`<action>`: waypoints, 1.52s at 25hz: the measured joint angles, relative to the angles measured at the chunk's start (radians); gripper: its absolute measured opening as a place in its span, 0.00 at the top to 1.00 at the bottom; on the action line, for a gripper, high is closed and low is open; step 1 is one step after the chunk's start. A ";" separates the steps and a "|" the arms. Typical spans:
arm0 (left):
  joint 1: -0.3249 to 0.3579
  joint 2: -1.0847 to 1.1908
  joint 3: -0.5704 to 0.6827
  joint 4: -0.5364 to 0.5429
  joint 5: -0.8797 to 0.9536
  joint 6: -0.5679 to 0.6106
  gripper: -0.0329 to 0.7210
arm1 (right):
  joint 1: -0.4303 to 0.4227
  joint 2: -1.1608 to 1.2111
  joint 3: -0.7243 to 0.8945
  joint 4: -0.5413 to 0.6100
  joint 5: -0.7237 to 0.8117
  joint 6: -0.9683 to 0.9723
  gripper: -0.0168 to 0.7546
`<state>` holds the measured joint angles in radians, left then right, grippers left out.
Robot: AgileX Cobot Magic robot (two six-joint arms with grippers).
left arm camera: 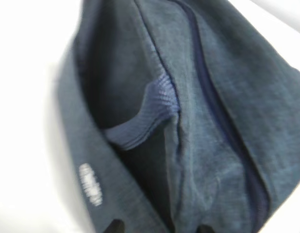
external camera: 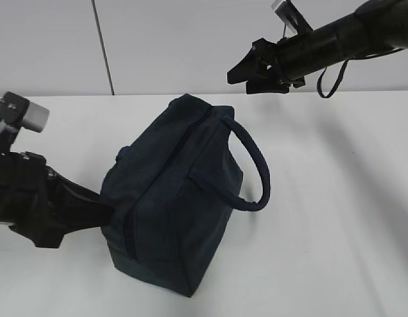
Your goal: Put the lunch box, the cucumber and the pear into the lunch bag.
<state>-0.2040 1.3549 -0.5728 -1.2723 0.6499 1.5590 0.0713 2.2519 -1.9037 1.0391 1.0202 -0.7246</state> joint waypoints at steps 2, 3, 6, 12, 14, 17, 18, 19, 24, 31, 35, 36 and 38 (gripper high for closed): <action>0.000 -0.085 0.002 0.093 -0.073 -0.107 0.57 | 0.000 -0.025 -0.023 -0.166 0.020 0.106 0.37; 0.000 -0.120 0.004 0.137 -0.108 -0.165 0.57 | 0.002 -0.047 -0.024 -0.234 0.028 0.151 0.37; 0.000 -0.220 0.007 0.220 -0.135 -0.256 0.57 | 0.002 -0.115 -0.028 -0.415 0.046 0.285 0.37; 0.000 -0.328 0.007 0.383 -0.119 -0.461 0.56 | 0.036 -0.233 -0.029 -0.672 0.158 0.450 0.40; 0.000 -0.358 0.007 0.508 -0.115 -0.610 0.56 | 0.083 -0.281 -0.012 -0.792 0.185 0.509 0.41; 0.000 -0.411 0.007 0.742 -0.093 -0.867 0.58 | 0.161 -0.369 0.057 -0.914 0.191 0.586 0.41; 0.000 -0.431 0.007 0.817 -0.083 -0.953 0.58 | 0.184 -0.403 0.087 -0.933 0.187 0.607 0.41; 0.000 -0.452 0.007 0.881 -0.072 -1.026 0.58 | 0.211 -0.429 0.119 -0.945 0.183 0.626 0.42; 0.000 -0.576 0.009 1.064 0.040 -1.230 0.59 | 0.330 -0.588 0.302 -1.001 0.138 0.717 0.42; 0.000 -0.791 0.009 1.101 0.186 -1.365 0.59 | 0.391 -0.885 0.697 -1.039 0.055 0.759 0.42; 0.000 -0.907 0.009 1.105 0.292 -1.372 0.59 | 0.391 -1.111 0.914 -1.039 0.048 0.761 0.42; 0.000 -0.933 0.009 1.105 0.318 -1.372 0.59 | 0.391 -1.162 0.959 -1.039 0.048 0.761 0.42; 0.000 -0.977 0.009 1.105 0.365 -1.372 0.59 | 0.391 -1.280 1.028 -1.044 0.048 0.761 0.42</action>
<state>-0.2040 0.3781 -0.5642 -0.1677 1.0149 0.1874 0.4619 0.9718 -0.8759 -0.0054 1.0685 0.0369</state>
